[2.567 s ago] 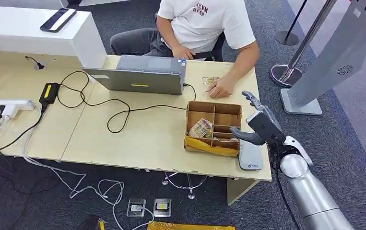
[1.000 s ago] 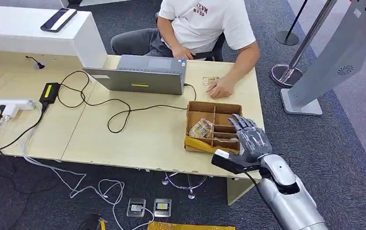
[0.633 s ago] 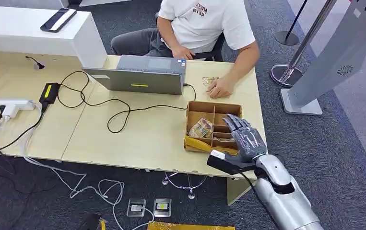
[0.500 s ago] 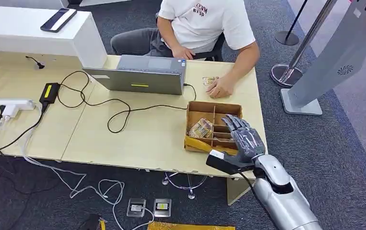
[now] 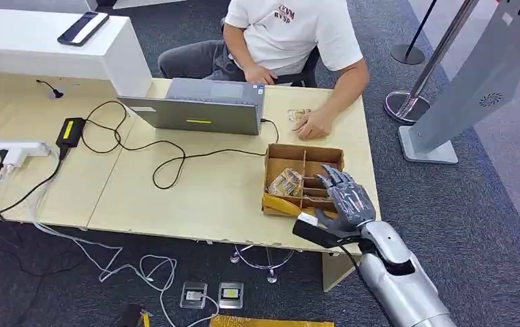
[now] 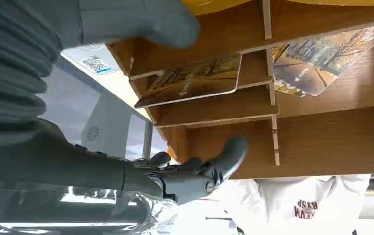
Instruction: Pass the card to the sensor for recognition and then transmit it.
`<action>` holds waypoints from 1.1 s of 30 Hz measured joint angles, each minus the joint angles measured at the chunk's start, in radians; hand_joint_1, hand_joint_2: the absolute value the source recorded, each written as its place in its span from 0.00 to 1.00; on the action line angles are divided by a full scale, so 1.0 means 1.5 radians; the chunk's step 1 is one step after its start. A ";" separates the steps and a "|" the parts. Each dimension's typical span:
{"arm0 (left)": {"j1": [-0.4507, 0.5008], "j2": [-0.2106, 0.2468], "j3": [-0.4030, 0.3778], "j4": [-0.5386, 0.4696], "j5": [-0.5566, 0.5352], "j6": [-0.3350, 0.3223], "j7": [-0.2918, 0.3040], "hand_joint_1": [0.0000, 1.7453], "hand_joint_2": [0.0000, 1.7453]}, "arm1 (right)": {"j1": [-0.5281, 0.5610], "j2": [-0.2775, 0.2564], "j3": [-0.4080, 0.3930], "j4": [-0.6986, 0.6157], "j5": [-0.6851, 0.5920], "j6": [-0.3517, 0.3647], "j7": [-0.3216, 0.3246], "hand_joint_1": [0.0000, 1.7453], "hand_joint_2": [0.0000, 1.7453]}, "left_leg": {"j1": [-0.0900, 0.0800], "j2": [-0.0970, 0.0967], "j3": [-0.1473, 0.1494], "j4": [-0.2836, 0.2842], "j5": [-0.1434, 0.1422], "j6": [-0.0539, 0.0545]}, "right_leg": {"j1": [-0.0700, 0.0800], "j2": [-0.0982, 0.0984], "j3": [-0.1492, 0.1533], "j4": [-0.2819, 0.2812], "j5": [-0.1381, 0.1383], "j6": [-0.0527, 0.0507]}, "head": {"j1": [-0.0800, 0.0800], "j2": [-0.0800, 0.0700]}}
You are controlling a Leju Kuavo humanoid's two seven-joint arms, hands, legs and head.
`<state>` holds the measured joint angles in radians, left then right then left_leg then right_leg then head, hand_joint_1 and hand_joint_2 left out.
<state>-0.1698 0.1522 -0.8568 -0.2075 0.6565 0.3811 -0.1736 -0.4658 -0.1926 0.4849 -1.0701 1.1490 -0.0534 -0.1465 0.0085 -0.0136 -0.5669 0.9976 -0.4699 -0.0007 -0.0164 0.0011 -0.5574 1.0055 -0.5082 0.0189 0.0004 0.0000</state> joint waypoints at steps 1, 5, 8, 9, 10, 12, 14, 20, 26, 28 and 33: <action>0.000 0.000 0.000 0.000 0.000 0.000 0.000 0.00 1.00 | 0.000 0.000 0.000 0.002 -0.001 0.001 0.000 1.00 1.00 | 0.000 0.000 0.000 0.000 0.000 0.000 | 0.000 0.000 0.000 0.000 0.000 0.000 | 0.000 0.000; 0.000 0.000 0.000 0.000 -0.001 0.000 0.000 0.00 1.00 | -0.005 0.001 0.000 0.012 -0.009 0.006 -0.001 1.00 1.00 | 0.000 0.000 0.000 0.000 0.000 0.000 | 0.000 0.000 0.000 0.000 0.000 0.000 | 0.000 0.000; 0.000 0.000 0.000 0.000 -0.002 0.001 0.000 0.00 1.00 | -0.007 0.002 0.000 0.018 -0.013 0.006 -0.001 1.00 1.00 | 0.000 0.000 0.000 0.000 0.000 0.000 | 0.000 0.000 0.000 0.000 0.000 0.000 | 0.000 0.000; 0.000 0.000 0.000 0.000 -0.002 0.001 0.000 0.00 1.00 | -0.008 0.002 0.000 0.019 -0.014 0.005 -0.001 1.00 1.00 | 0.000 0.000 0.000 0.000 0.000 0.000 | 0.000 0.000 0.000 0.000 0.000 0.000 | 0.000 0.000; -0.001 0.000 0.000 0.000 -0.002 0.001 0.000 0.00 1.00 | -0.010 0.002 0.000 0.022 -0.015 0.005 -0.001 1.00 1.00 | 0.000 0.000 0.000 0.000 0.000 0.000 | 0.000 0.000 0.000 0.000 0.000 0.000 | 0.000 0.000; -0.001 0.000 0.000 0.000 -0.003 0.001 0.000 0.00 1.00 | -0.010 0.002 0.000 0.024 -0.018 0.005 -0.001 1.00 1.00 | 0.000 0.000 0.000 0.000 0.000 0.000 | 0.000 0.000 0.000 0.000 0.000 0.000 | 0.000 0.000; -0.001 0.000 0.000 0.000 -0.003 0.001 0.000 0.00 1.00 | -0.012 0.002 0.000 0.026 -0.018 0.005 -0.001 1.00 1.00 | 0.000 0.000 0.000 0.000 0.000 0.000 | 0.000 0.000 0.000 0.000 0.000 0.000 | 0.000 0.000; -0.001 0.000 0.000 0.000 -0.003 0.001 0.000 0.00 1.00 | -0.015 0.002 0.000 0.033 -0.018 0.005 -0.001 1.00 1.00 | 0.000 0.000 0.000 0.000 0.000 0.000 | 0.000 0.000 0.000 0.000 0.000 0.000 | 0.000 0.000; -0.001 0.000 -0.001 0.000 -0.003 0.001 0.000 0.00 1.00 | -0.017 0.005 0.000 0.039 -0.018 0.004 0.000 1.00 1.00 | 0.000 0.000 0.000 0.000 0.000 0.000 | 0.000 0.000 0.000 0.000 0.000 0.000 | 0.000 0.000; -0.001 0.000 -0.001 0.000 -0.003 0.001 0.000 0.00 1.00 | -0.017 0.005 0.000 0.041 -0.018 0.002 0.000 1.00 1.00 | 0.000 0.000 0.000 0.000 0.000 0.000 | 0.000 0.000 0.000 0.000 0.000 0.000 | 0.000 0.000; -0.001 0.000 -0.001 0.000 -0.003 0.002 -0.001 0.00 1.00 | -0.018 0.007 0.000 0.047 -0.018 -0.028 0.000 1.00 1.00 | 0.000 0.000 0.000 0.000 0.000 0.000 | 0.000 0.000 0.000 0.000 0.000 0.000 | 0.000 0.000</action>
<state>-0.1715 0.1522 -0.8579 -0.2075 0.6527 0.3838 -0.1747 -0.4930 -0.1820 0.4852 -1.0002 1.1219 -0.0958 -0.1469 0.0084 -0.0136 -0.5669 0.9977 -0.4698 -0.0007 -0.0165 0.0011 -0.5571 1.0055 -0.5081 0.0190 0.0004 -0.0004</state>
